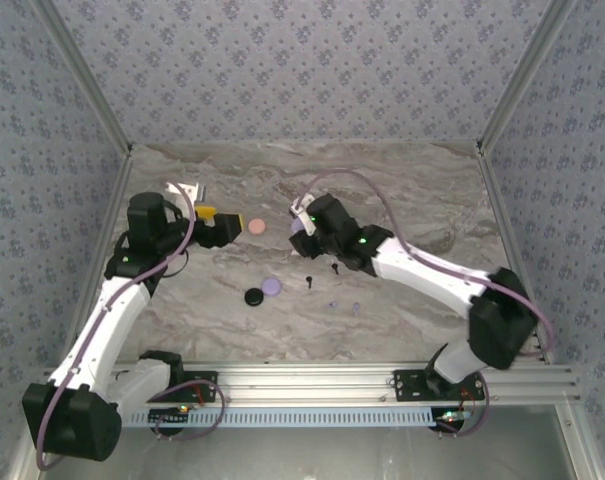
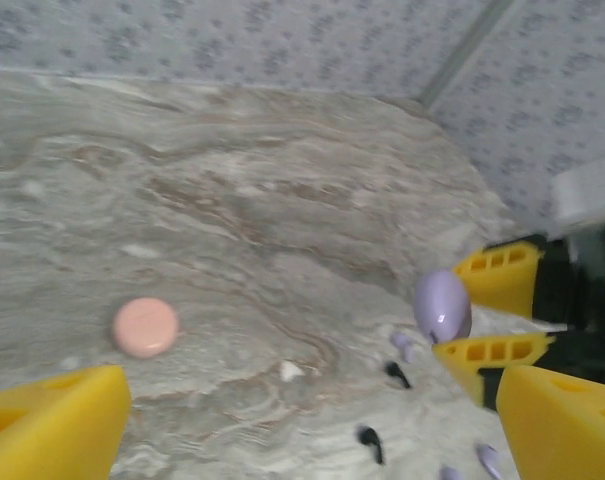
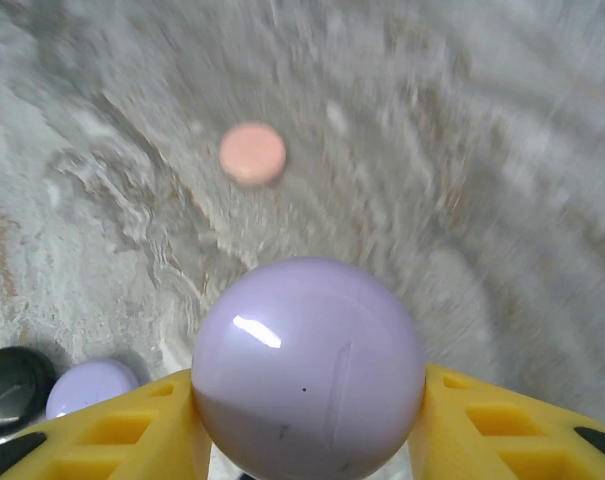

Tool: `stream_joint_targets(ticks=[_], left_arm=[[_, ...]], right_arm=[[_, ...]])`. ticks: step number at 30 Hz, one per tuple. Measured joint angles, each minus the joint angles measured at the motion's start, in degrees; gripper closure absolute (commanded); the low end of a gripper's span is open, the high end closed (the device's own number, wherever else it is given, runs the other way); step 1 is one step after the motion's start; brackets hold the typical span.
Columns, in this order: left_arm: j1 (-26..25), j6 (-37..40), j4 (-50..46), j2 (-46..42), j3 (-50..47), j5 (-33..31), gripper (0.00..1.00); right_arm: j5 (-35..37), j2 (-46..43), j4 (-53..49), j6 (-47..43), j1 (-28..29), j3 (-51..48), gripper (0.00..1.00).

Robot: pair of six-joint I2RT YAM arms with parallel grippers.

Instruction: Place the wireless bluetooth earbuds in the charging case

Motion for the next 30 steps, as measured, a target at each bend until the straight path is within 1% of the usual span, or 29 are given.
stream_joint_targets(ticks=[3, 6, 11, 14, 18, 26, 28, 30], left_arm=[[-1.2, 0.6, -1.9, 2.1, 2.7, 5.4, 0.1], [-3.5, 1.0, -2.7, 3.7, 4.2, 9.8, 0.11], [-8.7, 1.1, -2.5, 5.2, 5.8, 15.2, 0.11], [-12.3, 1.3, -2.3, 5.6, 7.0, 16.2, 0.11], [-15.5, 1.5, -1.5, 6.5, 7.8, 16.3, 0.14], [-17.8, 0.0, 1.3, 10.9, 7.8, 16.4, 0.19], [-18.4, -0.7, 2.3, 11.6, 7.8, 16.4, 0.22], [-19.2, -1.5, 3.6, 12.3, 7.8, 16.4, 0.28]], right_arm=[[-1.8, -7.2, 2.8, -8.3, 0.0, -3.5, 0.5], [-4.3, -12.2, 3.7, -16.3, 0.2, -5.5, 0.51], [-6.3, -17.8, 4.9, -30.1, 2.6, -8.5, 0.51], [-6.5, -18.6, 5.0, -35.5, 3.9, -8.8, 0.51], [-6.4, -18.6, 5.1, -38.9, 3.9, -8.8, 0.51], [-6.5, -18.6, 5.1, -40.8, 4.3, -8.8, 0.51], [-6.5, -18.6, 5.1, -40.8, 4.3, -8.8, 0.5], [-6.5, -18.6, 5.1, -41.0, 4.4, -8.8, 0.5]])
